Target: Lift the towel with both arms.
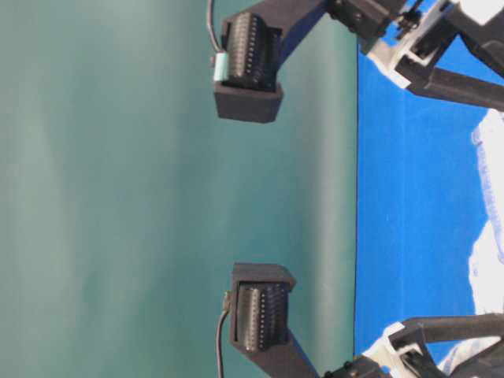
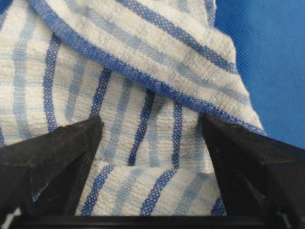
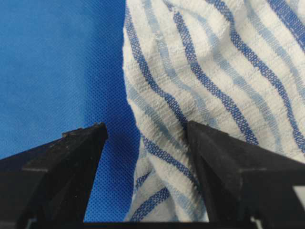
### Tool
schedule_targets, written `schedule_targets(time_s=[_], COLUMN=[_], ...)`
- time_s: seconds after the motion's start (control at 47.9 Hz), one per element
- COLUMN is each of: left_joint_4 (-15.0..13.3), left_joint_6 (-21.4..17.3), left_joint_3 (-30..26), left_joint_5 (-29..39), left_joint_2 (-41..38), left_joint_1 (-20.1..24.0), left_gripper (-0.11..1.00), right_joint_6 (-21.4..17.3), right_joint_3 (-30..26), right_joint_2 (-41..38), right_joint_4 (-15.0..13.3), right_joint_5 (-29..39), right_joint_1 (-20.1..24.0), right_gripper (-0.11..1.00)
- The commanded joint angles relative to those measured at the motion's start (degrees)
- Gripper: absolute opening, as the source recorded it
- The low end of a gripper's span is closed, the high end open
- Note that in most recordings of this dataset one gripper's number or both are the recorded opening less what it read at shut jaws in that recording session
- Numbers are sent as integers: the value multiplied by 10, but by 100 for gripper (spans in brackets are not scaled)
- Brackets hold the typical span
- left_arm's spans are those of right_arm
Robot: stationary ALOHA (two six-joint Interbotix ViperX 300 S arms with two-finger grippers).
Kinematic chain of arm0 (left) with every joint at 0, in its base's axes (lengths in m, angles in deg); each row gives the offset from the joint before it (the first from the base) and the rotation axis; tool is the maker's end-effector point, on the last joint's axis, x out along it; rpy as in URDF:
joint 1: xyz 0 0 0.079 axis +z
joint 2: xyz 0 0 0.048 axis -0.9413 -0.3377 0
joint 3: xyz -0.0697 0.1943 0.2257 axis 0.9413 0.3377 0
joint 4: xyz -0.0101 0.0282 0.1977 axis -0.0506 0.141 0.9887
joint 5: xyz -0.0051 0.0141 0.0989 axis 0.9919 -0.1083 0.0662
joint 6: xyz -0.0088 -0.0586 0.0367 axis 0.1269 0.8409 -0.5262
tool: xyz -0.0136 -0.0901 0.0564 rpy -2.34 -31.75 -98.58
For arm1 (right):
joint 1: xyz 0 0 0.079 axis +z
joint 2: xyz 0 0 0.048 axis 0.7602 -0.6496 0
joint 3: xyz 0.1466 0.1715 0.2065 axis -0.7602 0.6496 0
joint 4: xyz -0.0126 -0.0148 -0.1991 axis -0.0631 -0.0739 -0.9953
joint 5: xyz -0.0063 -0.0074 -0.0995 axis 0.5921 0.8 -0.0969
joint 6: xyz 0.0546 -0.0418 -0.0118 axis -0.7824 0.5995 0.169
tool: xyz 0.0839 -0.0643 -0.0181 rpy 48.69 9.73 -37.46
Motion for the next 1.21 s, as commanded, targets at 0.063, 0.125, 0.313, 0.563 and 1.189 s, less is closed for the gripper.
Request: schedule_targets(time_s=[0.063,0.125,0.313,0.563,1.189], left_joint_4=[-2,-2,-2,-2,3], left_joint_6=[1,1,1,0,-9], left_joint_3=[-9,-9,-9,-11,-69], left_joint_5=[0,2,13,49,184], left_joint_2=[-4,-4,-4,3,154], left_joint_1=[1,1,1,0,5], left_gripper=[83,80,45,3,3], right_joint_6=[-1,-1,0,1,7], right_joint_3=[-9,-8,-7,-7,-41], right_joint_2=[6,7,7,8,184], right_joint_4=[2,2,-1,-2,-19], right_joint_5=[-5,-4,-3,-4,151], right_joint_1=[0,-3,-9,-15,-15], right_gripper=[67,64,33,5,5])
